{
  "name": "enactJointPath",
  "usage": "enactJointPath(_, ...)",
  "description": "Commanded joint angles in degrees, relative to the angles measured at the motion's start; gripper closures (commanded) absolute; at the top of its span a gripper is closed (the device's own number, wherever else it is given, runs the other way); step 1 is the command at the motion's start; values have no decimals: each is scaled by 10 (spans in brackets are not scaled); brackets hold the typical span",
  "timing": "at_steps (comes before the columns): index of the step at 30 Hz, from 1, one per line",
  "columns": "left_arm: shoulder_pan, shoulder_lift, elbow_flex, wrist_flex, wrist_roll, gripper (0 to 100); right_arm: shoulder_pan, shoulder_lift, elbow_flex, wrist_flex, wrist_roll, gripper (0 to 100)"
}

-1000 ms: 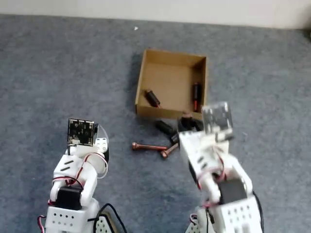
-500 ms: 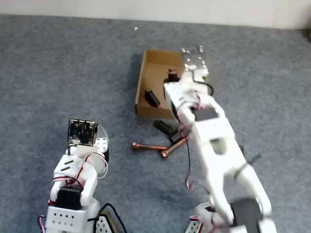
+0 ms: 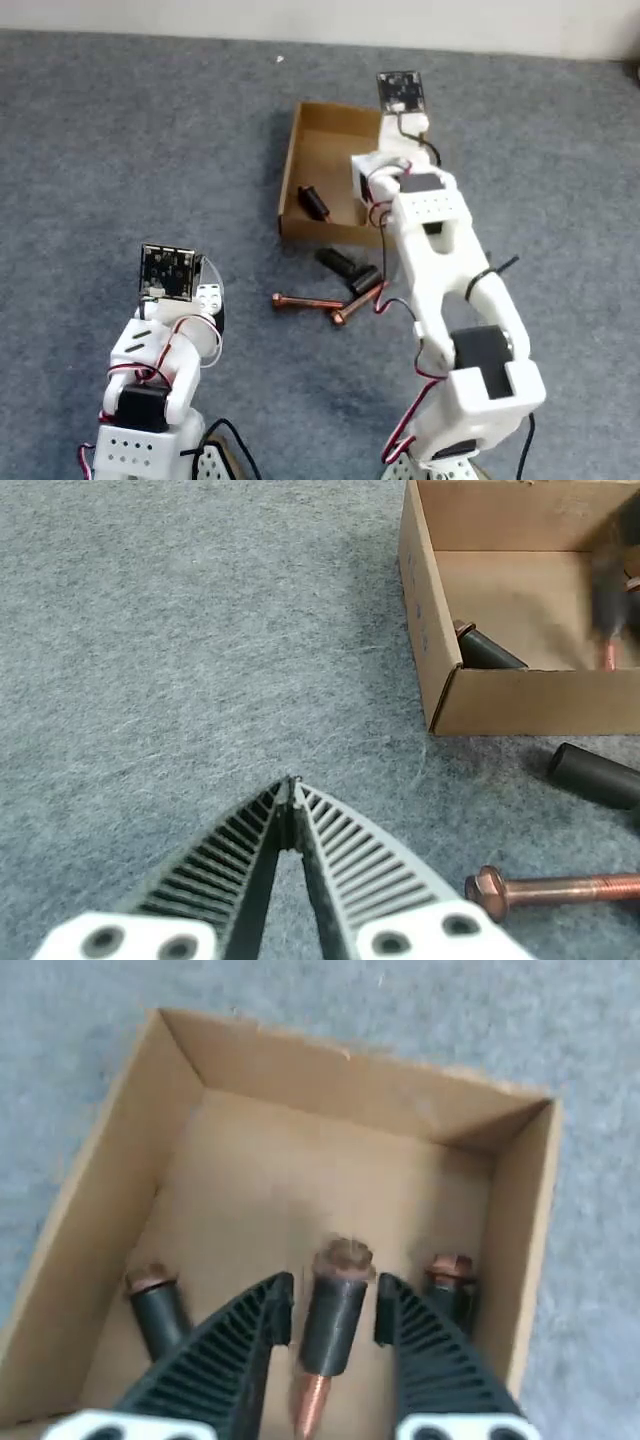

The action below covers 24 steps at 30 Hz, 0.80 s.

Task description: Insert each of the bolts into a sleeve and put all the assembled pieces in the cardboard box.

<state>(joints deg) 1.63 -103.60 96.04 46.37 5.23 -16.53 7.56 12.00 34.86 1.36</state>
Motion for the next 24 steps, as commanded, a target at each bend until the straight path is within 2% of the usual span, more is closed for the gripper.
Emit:
enactJointPath(1, -7, -2, 11, 1, -7, 994, 6, -49, -56, 89, 6, 864)
enactJointPath(6, -7, -2, 11, 1, -7, 994, -10, -111, -58, 189, 7, 864)
enactJointPath(15, -7, -2, 11, 1, -7, 993, -58, -226, 22, 360, 1, 864)
enactJointPath(21, -7, -2, 11, 1, -7, 993, -94, -249, 105, 375, -155, 864)
enactJointPath(24, -7, -2, 11, 1, -7, 993, -105, -248, 131, 366, -194, 863)
